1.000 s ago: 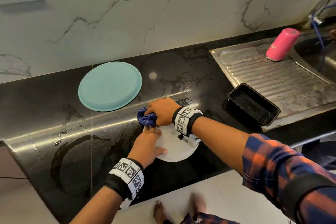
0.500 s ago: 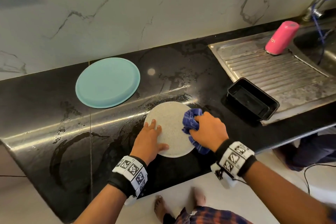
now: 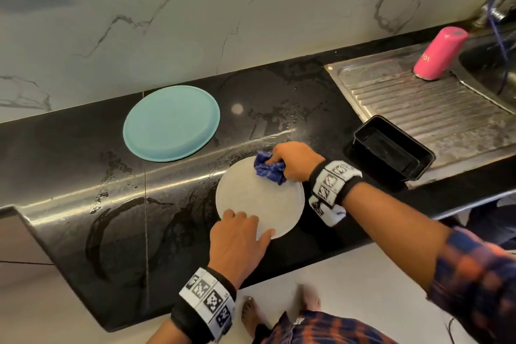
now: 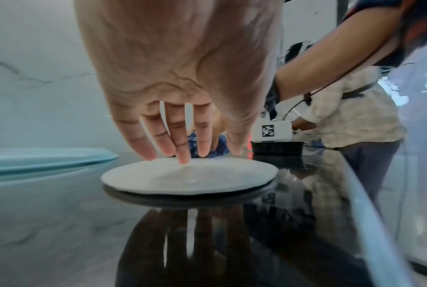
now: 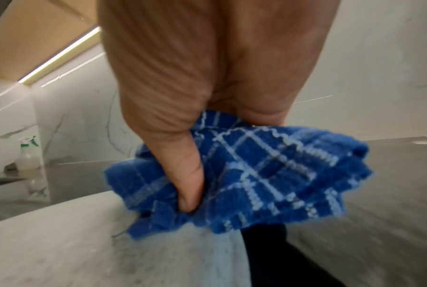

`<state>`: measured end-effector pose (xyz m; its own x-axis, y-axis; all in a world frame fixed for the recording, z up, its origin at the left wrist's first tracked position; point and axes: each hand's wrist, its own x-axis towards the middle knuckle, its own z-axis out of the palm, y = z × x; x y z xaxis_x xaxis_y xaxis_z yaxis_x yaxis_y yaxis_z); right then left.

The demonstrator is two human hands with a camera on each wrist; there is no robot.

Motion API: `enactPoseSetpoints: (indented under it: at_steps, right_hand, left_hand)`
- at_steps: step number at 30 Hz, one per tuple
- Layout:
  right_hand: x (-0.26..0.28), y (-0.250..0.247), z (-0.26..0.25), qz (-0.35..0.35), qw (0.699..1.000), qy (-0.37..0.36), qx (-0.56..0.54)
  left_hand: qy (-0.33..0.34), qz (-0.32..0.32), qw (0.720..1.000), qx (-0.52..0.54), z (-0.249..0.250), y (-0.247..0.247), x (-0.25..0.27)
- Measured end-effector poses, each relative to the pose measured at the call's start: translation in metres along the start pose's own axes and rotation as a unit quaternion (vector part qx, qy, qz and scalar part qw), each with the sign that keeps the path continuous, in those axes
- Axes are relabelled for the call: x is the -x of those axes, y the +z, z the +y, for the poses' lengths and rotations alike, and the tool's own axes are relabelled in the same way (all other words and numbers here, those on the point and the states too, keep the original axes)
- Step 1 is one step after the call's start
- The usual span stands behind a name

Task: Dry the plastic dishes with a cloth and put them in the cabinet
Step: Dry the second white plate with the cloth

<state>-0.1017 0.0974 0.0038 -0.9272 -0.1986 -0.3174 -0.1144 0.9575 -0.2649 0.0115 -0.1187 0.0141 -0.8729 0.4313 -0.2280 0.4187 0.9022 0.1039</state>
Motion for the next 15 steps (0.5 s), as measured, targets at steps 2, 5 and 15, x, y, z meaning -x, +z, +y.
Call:
enactPoseSetpoints:
  at_steps: [2, 5, 15]
  right_hand:
    - [-0.024, -0.002, -0.002, -0.021, 0.998, -0.050, 0.015]
    - [-0.044, -0.007, -0.009, -0.049, 0.992, -0.109, 0.029]
    - [-0.045, -0.011, -0.019, -0.056, 0.990, -0.123, 0.033]
  left_hand:
    - [0.021, 0.029, 0.999, 0.040, -0.016, 0.000, -0.009]
    - [0.001, -0.015, 0.996, 0.087, -0.043, -0.001, -0.031]
    - [0.001, -0.118, 0.987, 0.109, -0.062, -0.010, -0.062]
